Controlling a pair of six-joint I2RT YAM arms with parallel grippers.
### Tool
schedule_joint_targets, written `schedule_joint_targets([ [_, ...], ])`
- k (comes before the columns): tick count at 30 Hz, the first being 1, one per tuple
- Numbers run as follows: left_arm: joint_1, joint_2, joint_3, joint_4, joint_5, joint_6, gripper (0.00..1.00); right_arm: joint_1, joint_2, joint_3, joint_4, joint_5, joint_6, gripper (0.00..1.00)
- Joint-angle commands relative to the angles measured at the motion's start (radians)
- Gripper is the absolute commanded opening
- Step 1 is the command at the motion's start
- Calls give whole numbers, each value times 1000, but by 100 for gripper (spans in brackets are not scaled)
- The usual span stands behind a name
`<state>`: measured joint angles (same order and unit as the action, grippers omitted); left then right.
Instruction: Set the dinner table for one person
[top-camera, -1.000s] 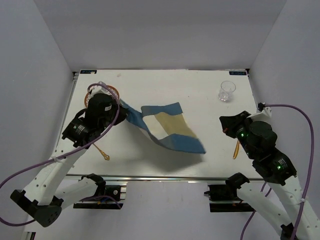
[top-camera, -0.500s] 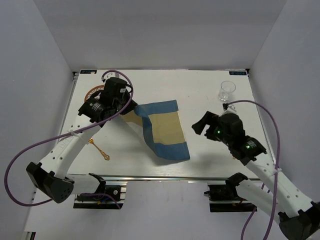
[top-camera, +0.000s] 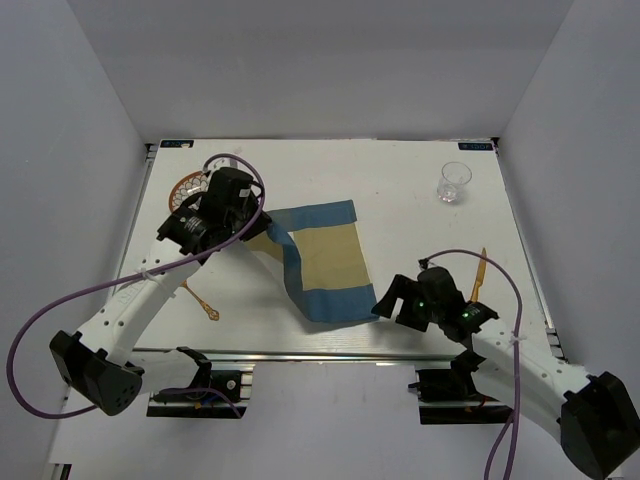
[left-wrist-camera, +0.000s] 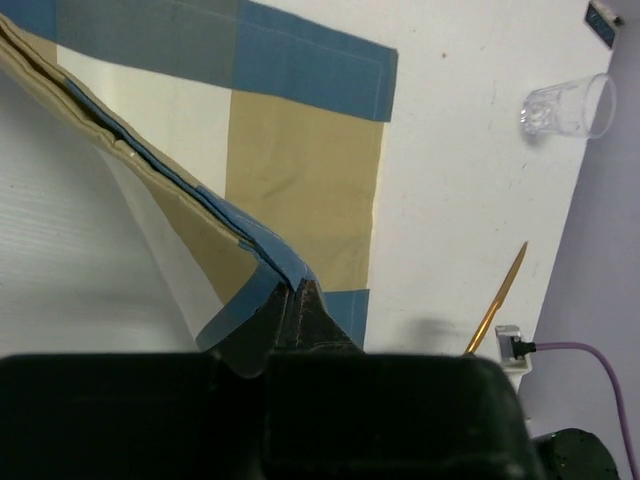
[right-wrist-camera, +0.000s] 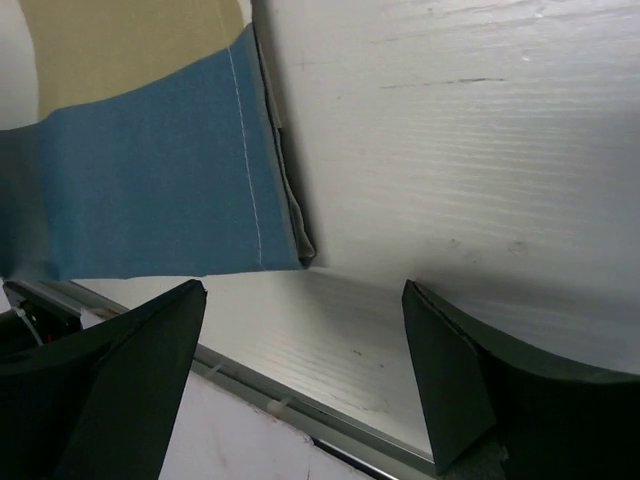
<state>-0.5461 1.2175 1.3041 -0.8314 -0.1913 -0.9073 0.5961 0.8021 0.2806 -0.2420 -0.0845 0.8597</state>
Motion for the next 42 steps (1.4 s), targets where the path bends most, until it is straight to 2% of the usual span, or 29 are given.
schedule_joint_targets([
  [1,3,-26,-26,43,23,-13,0,14,77,-9,124,-50,21,83],
  [5,3,-26,-25,34,12,-8,0,25,135,-18,188,-49,30,75],
  [9,3,-27,-9,22,-8,-5,0,42,166,-32,231,-57,45,56],
  [11,3,-29,-3,18,-5,-4,0,47,183,-31,230,-46,48,54],
  [14,3,-29,0,23,1,-4,0,51,235,-29,270,-28,42,44],
  [15,3,-29,-2,25,7,-4,0,53,268,-26,283,-23,41,38],
  [16,3,-32,-2,28,12,-4,0,51,284,-24,293,-20,38,28],
  [18,3,-35,0,31,19,-2,0,48,315,-23,305,0,38,12],
  [19,3,-32,1,35,21,2,0,53,318,-23,309,6,38,0],
  [23,3,-26,23,38,42,39,0,53,243,-5,284,49,36,0],
  [26,3,-32,41,78,99,96,0,50,148,46,193,80,16,0],
  [29,3,-42,86,97,151,142,0,54,-33,165,28,150,-17,0],
  [32,-14,-73,150,84,155,142,0,50,-136,314,-121,190,-42,0],
  [35,-14,-134,130,141,223,113,0,50,-240,455,-226,233,-67,0],
  [39,4,-151,101,209,213,64,0,47,-196,589,-258,319,-117,0],
  [42,5,-73,128,239,175,47,0,44,-72,715,-266,399,-163,0],
])
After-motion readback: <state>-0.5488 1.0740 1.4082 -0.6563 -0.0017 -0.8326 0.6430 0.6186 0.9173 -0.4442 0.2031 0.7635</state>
